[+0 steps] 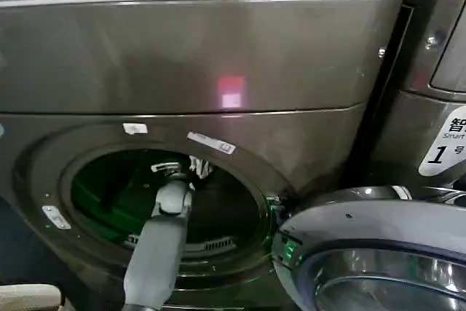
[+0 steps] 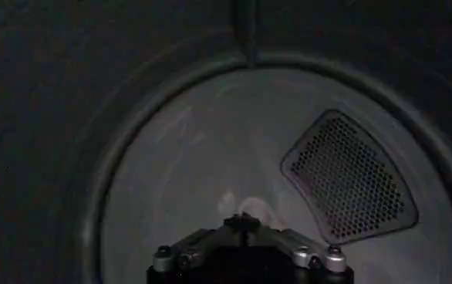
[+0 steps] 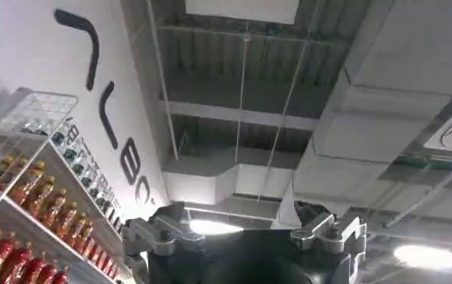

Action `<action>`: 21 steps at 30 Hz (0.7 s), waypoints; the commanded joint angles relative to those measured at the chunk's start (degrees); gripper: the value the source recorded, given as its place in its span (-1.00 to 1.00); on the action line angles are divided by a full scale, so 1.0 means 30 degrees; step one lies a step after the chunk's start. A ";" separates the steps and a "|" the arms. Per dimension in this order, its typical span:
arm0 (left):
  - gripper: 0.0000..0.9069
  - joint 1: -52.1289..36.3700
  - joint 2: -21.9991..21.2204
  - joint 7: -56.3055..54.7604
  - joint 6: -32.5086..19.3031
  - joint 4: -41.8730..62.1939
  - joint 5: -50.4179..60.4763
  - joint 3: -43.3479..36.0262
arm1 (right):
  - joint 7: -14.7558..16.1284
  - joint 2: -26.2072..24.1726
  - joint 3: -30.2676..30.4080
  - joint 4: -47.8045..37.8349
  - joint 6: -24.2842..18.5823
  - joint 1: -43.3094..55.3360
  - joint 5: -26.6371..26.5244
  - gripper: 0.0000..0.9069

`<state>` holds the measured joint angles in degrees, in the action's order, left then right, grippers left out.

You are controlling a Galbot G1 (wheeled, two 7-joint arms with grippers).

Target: Grasp the clothes from the dryer.

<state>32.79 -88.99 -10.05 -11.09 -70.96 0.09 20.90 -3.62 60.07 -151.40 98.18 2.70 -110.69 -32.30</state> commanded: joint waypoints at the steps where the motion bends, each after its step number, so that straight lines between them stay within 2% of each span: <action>1: -1.00 0.0669 0.0155 -0.0293 0.0222 -0.0934 -0.0110 0.0159 | 0.0060 0.0005 -0.0040 0.0058 -0.0183 -0.0019 -0.0034 1.00; 5: -1.00 0.0703 0.0187 -0.0271 0.0344 -0.1008 -0.0132 0.0044 | 0.0368 0.0066 -0.0137 0.0217 0.0177 0.0060 -0.0087 1.00; 8: -1.00 0.0724 0.0191 -0.0222 0.0386 -0.1029 -0.0122 -0.0107 | 0.0241 0.0003 -0.0073 0.0074 -0.0292 -0.0056 -0.0478 1.00; 21: -1.00 0.0671 0.0173 -0.0095 0.0565 -0.1071 -0.0212 -0.0170 | 0.0021 -0.0018 -0.0044 0.0068 -0.0323 -0.0173 -0.0393 1.00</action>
<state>34.62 -88.49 -10.34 -9.51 -73.75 -0.47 20.34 -3.48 59.92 -151.35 98.32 1.89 -111.05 -33.33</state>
